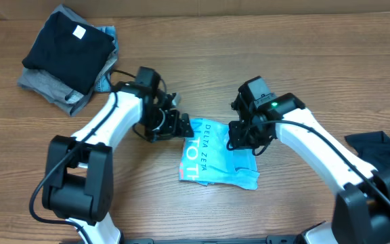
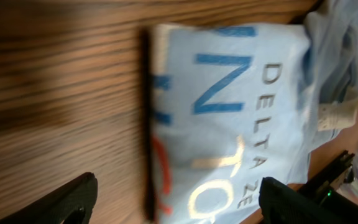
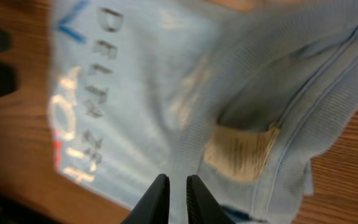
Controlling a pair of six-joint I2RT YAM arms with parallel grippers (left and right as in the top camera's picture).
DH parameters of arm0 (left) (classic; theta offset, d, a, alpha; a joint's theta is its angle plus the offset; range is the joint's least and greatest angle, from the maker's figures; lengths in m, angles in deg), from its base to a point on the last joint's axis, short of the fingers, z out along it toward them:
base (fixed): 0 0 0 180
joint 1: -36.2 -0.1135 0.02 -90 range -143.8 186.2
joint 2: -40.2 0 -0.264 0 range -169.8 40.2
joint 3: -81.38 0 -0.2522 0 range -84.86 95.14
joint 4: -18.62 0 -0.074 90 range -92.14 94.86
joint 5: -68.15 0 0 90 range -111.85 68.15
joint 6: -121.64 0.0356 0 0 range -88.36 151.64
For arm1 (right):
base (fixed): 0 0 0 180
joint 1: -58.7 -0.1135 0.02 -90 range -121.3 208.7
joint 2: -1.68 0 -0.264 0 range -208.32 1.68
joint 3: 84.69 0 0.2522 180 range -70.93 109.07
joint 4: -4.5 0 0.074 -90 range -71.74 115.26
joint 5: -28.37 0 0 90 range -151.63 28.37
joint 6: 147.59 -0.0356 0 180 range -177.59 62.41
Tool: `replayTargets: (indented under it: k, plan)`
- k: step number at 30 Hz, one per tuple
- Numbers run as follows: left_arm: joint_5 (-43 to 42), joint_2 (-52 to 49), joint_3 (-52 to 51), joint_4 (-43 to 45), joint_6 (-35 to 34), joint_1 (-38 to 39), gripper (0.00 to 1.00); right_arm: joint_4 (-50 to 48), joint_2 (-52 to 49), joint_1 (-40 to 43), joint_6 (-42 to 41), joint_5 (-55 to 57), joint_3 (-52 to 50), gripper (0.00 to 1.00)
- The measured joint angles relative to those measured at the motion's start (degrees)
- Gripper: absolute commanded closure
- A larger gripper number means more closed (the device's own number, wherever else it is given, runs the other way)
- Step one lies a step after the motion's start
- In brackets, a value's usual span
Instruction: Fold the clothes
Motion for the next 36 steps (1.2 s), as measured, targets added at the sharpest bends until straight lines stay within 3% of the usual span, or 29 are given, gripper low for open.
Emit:
replayTargets:
  k: [8,13,19,24,27,30,36]
  plan:
    - [2.73,-0.11,-1.75,3.13,-7.30,5.09,0.00,-1.11,-10.38,0.00,-5.31,-0.50,-2.95,0.89]
    - [2.97,-2.82,-2.75,7.96,-12.83,5.44,0.00,-0.92,-10.67,0.22,-7.13,-1.40,-2.86,0.89]
    - [-10.73,-7.39,-1.73,15.85,-16.06,5.92,0.01,-0.92,-10.78,0.37,-7.80,-2.01,-2.84,0.90]
    - [-22.86,-12.74,-0.35,20.28,-17.09,8.66,0.17,-0.96,-10.82,0.35,-7.93,-2.23,-2.84,0.91]
    - [-26.58,-14.82,-0.46,20.26,-17.20,10.91,0.42,-0.48,-10.93,0.44,-8.17,-2.25,-2.93,0.94]
    - [-26.53,-15.82,-0.87,19.93,-17.05,11.87,0.62,-0.46,-11.04,0.44,-8.20,-2.40,-2.93,0.96]
    - [-26.08,-16.50,-1.33,18.47,-17.09,11.80,0.82,0.83,-11.19,0.50,-8.17,-2.43,-2.82,0.95]
